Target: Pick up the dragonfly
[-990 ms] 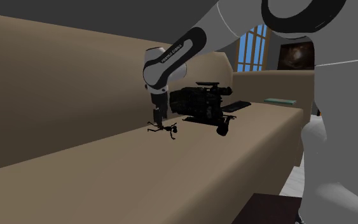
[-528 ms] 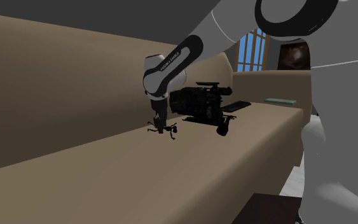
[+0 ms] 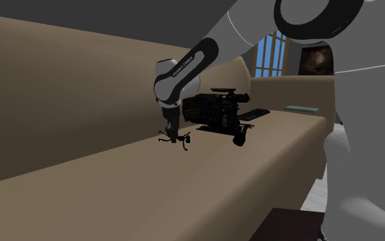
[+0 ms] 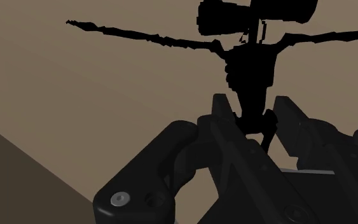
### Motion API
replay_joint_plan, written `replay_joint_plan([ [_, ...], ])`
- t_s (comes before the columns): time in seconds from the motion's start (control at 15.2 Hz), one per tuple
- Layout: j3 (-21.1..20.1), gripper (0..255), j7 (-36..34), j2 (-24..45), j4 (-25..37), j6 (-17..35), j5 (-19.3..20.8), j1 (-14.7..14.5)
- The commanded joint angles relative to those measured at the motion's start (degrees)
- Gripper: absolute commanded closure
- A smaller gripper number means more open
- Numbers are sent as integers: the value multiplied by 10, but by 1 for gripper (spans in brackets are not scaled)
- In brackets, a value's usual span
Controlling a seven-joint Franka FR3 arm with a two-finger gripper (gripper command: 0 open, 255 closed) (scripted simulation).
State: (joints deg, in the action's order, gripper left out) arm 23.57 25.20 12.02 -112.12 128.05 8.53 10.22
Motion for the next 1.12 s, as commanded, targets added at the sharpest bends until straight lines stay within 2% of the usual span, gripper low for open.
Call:
replay_joint_plan([
  [0.0,0,255,1,0,0,0,0,0],
  [1.06,2,255,10,-41,69,-107,9,-5],
])
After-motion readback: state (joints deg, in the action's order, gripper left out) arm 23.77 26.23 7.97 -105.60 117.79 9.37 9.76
